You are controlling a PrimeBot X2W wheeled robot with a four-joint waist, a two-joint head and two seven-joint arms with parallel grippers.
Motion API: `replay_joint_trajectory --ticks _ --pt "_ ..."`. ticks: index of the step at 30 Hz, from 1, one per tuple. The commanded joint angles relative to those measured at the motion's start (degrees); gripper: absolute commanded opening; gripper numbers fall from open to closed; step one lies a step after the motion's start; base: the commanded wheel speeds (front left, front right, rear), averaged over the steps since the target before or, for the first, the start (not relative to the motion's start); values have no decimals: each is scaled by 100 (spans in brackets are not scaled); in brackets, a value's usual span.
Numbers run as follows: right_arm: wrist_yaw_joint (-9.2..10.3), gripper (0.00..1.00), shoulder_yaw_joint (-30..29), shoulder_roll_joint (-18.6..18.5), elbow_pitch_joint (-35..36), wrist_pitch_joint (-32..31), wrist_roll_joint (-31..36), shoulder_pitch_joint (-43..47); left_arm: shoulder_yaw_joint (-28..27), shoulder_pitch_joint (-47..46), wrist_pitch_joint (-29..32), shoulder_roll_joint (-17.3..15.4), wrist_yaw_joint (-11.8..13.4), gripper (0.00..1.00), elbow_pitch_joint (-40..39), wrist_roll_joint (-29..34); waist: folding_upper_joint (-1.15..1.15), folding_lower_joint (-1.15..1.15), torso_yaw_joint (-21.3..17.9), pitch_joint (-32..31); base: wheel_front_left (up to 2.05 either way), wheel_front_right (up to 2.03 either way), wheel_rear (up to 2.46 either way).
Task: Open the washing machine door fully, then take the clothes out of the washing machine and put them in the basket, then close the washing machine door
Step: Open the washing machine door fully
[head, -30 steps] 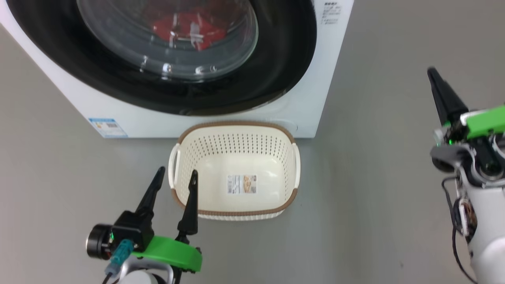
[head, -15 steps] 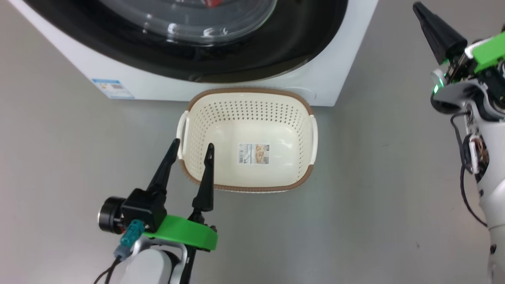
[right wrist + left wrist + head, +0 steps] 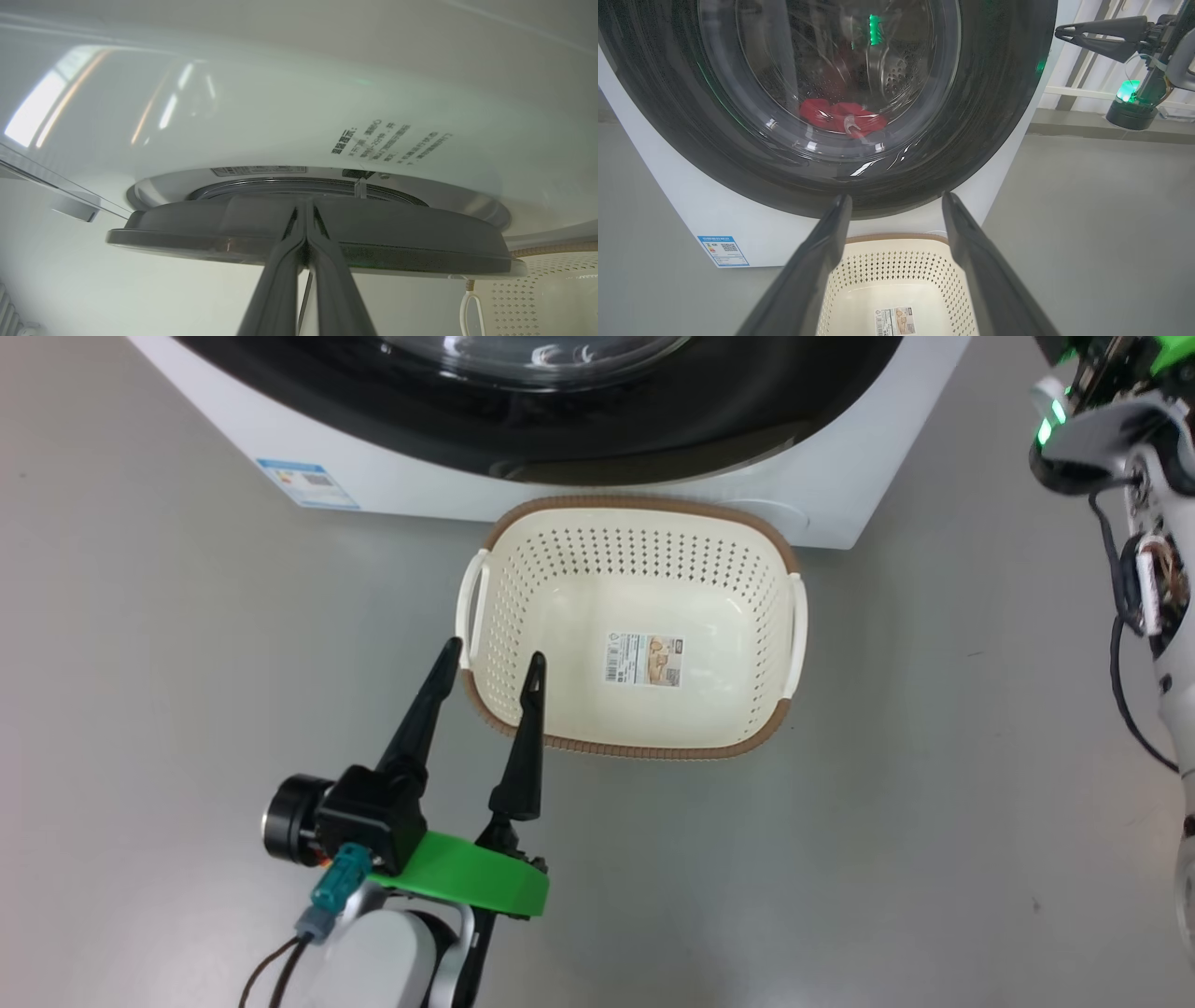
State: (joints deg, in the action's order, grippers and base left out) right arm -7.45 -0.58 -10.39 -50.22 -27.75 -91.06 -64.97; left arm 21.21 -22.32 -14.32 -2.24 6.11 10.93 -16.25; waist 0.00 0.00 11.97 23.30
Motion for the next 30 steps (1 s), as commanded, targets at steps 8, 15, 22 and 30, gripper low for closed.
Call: replay_joint_trajectory --ticks 8,15,22,30 --pt "-3 0 147 105 -294 -56 156 -651 56 -203 -68 -65 112 100 -224 -46 0 0 191 204 0 0 0" --pt "-3 0 164 101 -537 -138 171 -972 255 -292 -68 -64 199 100 -316 -96 0 0 292 361 0 0 0" --pt "-3 0 179 99 -668 -431 112 -1066 334 -352 -68 -64 254 100 -323 -102 0 0 323 425 0 0 0" --pt "-3 0 138 60 -700 -767 0 -1017 337 -365 -68 -64 291 100 -307 -112 0 0 316 436 0 0 0"
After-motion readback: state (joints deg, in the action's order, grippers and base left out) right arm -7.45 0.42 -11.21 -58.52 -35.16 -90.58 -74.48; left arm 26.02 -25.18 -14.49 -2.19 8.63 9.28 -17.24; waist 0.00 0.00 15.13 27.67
